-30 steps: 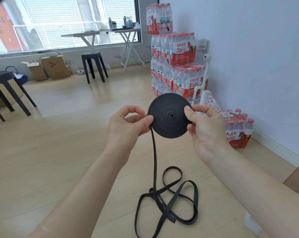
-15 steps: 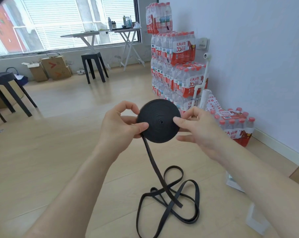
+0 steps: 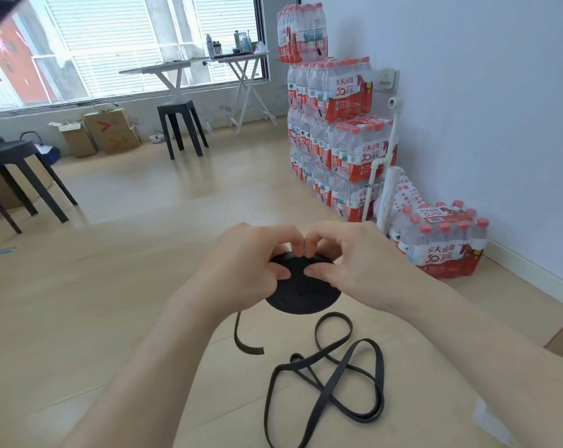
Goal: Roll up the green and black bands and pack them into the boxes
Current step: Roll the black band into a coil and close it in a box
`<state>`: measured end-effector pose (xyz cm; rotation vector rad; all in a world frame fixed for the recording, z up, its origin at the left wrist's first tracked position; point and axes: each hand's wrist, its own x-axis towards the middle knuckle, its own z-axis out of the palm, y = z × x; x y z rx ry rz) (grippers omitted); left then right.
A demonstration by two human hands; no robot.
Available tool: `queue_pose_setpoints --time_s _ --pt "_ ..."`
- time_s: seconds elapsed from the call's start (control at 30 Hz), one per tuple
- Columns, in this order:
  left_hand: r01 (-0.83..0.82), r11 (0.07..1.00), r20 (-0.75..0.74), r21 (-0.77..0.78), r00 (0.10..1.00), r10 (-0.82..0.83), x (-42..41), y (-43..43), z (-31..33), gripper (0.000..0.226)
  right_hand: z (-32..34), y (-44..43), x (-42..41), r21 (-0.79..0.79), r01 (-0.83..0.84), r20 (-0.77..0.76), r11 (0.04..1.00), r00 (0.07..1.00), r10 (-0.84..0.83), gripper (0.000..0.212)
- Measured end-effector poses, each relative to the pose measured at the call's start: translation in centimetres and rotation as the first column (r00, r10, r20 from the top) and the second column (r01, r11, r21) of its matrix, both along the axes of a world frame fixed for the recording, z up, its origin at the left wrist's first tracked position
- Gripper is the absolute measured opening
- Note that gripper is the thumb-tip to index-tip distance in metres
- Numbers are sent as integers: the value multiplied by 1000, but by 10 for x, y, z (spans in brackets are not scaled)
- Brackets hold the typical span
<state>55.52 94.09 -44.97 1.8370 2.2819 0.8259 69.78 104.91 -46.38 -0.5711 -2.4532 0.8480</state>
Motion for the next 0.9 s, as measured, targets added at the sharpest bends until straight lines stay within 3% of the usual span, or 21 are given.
queue_pose_setpoints --time_s 0.13,0.3,0.53,0.9 --pt "-14 1000 -37 26 999 15 1 -1 1 43 0 -1 -1 -41 5 -41 999 999 -7 20" --pt "-39 997 -25 67 999 41 0 0 1 32 -2 -3 -3 6 13 -54 1000 998 -13 24" --pt "-198 964 304 178 943 138 -10 0 4 23 1 2 -2 -69 90 -213 994 972 -102 26" --pt "-244 942 487 230 867 106 -14 -3 7 19 7 7 0 -297 70 -314 952 935 -167 24"
